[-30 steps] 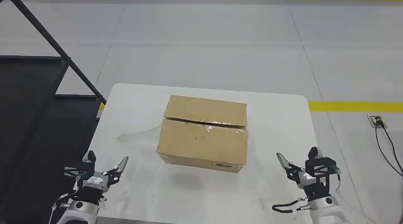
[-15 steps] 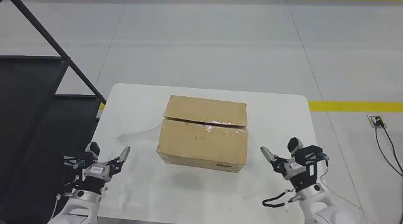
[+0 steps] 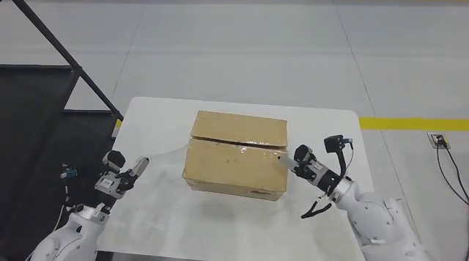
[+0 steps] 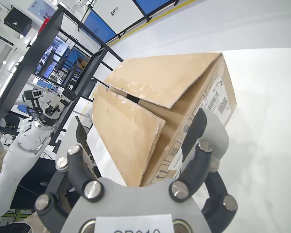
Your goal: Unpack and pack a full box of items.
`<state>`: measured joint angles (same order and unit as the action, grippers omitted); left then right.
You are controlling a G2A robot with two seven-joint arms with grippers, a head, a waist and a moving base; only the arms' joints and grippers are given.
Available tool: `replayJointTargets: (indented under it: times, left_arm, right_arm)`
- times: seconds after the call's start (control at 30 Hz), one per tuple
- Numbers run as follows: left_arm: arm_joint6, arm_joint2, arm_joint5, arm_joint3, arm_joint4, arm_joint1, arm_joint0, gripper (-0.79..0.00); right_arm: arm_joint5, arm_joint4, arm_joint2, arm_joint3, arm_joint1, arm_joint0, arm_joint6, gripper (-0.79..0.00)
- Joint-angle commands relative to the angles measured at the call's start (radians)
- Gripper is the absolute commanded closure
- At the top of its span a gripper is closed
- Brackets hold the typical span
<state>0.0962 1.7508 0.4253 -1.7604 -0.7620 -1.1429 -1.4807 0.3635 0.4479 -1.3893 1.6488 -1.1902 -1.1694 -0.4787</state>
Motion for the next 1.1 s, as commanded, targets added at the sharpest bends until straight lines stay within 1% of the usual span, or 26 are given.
replayJointTargets:
  times: [0.0, 0.1, 0.2, 0.23, 0.4, 0.5, 0.67, 0.83, 1.0, 1.07]
  left_arm:
    - [-0.001, 0.0, -0.001, 0.0, -0.001, 0.0, 0.0, -0.785]
    - [0.002, -0.002, -0.001, 0.001, 0.002, 0.0, -0.001, -0.785]
    - [0.022, -0.012, 0.0, 0.002, 0.047, -0.001, 0.011, -0.785]
    - [0.034, -0.018, 0.007, 0.002, 0.066, -0.001, 0.016, -0.785]
    - [0.086, -0.022, 0.015, 0.001, 0.133, 0.001, 0.044, -0.785]
    - [0.104, -0.028, 0.017, 0.001, 0.157, 0.002, 0.053, -0.785]
    - [0.111, -0.039, 0.014, -0.003, 0.159, 0.002, 0.059, -0.785]
    - [0.12, -0.049, 0.014, -0.006, 0.178, 0.003, 0.068, -0.785]
    - [0.121, -0.059, 0.002, -0.018, 0.206, 0.002, 0.079, -0.785]
    - [0.126, -0.066, 0.001, -0.024, 0.204, 0.002, 0.082, -0.785]
  right_arm:
    - [0.0, 0.0, 0.0, 0.0, 0.0, 0.0, 0.004, -0.785]
    - [-0.001, -0.008, 0.0, 0.001, -0.001, -0.001, 0.012, -0.785]
    - [0.016, -0.073, 0.003, -0.03, -0.004, 0.016, 0.042, -0.785]
    - [0.027, -0.096, 0.01, -0.046, -0.006, 0.03, 0.034, -0.785]
    - [0.148, -0.262, 0.016, -0.148, -0.003, 0.099, -0.088, -0.785]
    - [0.185, -0.334, 0.024, -0.214, -0.001, 0.14, -0.157, -0.785]
    - [0.283, -0.49, 0.033, -0.265, 0.002, 0.164, -0.261, -0.785]
    - [0.344, -0.632, 0.022, -0.261, 0.014, 0.162, -0.395, -0.785]
    - [0.398, -0.772, 0.005, -0.205, 0.031, 0.133, -0.554, -0.785]
    - [0.383, -0.797, -0.001, -0.16, 0.041, 0.118, -0.595, -0.785]
